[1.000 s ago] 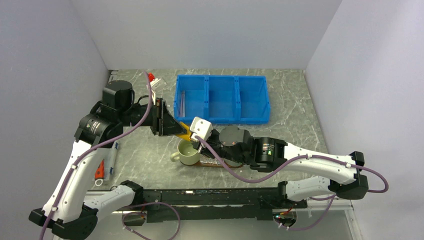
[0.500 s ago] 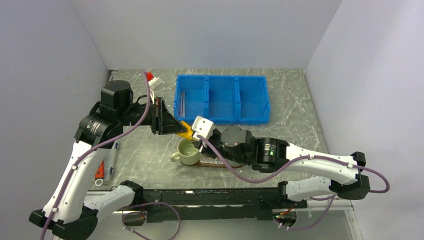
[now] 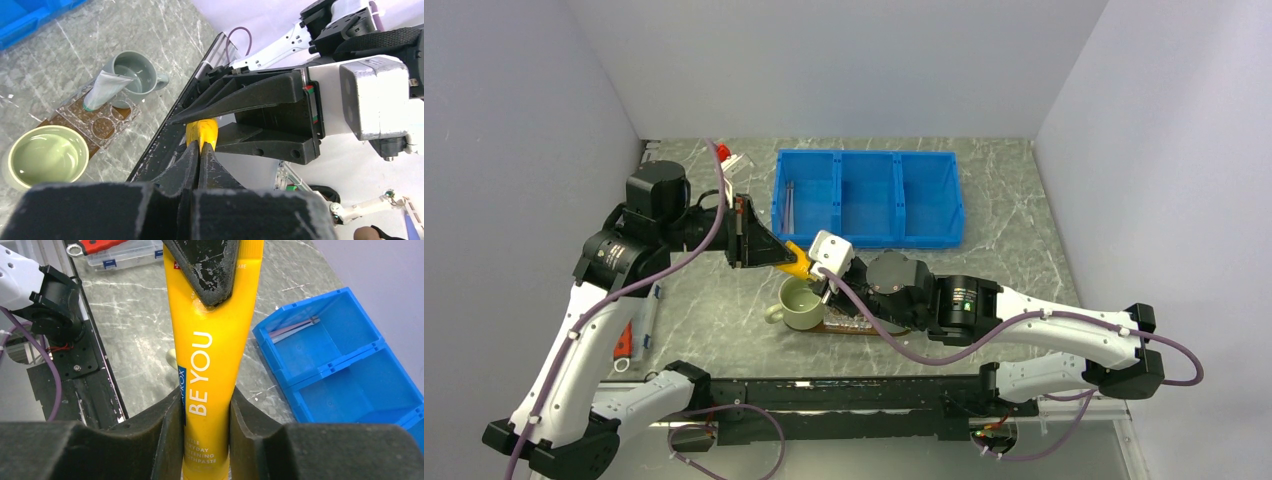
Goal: Prepare toiletry sets of a toothbrush and toothpaste on the tray
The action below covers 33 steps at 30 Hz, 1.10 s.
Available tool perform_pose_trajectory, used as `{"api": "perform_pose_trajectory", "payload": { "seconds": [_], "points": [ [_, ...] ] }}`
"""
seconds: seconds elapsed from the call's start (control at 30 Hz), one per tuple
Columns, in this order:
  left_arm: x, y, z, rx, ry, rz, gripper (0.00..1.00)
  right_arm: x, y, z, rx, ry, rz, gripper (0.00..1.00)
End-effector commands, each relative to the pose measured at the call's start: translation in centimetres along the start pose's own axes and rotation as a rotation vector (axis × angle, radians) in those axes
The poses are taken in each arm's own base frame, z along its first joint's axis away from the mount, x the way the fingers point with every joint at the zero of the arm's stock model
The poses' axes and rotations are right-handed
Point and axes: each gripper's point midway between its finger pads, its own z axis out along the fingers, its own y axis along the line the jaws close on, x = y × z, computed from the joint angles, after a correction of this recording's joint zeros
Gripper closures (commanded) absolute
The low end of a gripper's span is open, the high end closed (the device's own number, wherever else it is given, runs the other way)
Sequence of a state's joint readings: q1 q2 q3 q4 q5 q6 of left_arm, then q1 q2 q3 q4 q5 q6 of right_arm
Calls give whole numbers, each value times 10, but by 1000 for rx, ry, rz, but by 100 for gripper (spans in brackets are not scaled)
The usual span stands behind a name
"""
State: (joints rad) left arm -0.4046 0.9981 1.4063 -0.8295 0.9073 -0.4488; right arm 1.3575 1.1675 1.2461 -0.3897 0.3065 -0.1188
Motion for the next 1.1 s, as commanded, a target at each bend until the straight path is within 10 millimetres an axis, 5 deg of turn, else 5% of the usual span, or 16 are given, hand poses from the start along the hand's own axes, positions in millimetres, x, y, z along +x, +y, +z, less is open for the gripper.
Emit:
{"api": "perform_pose_trajectory", "payload": {
  "seconds": [0.0, 0.27, 0.5, 0.83, 1.07],
  "points": [
    [-5, 0, -4, -34, -21, 70, 100, -20, -11, -9, 52, -75, 55, 62],
    [-15, 16, -12, -191, -47, 100, 100, -8, -14, -21, 57, -49, 80, 37],
    [-9, 24, -1, -302, -6, 126, 100, 2, -28, -46, 116, -41, 149, 34],
    [-1, 38, 17, -455, 40, 167, 100, 59, -73, -68, 451, 146, 254, 33],
    [2, 48, 37, -515, 73, 208, 100, 94, -94, -72, 537, 198, 389, 31]
  ]
}}
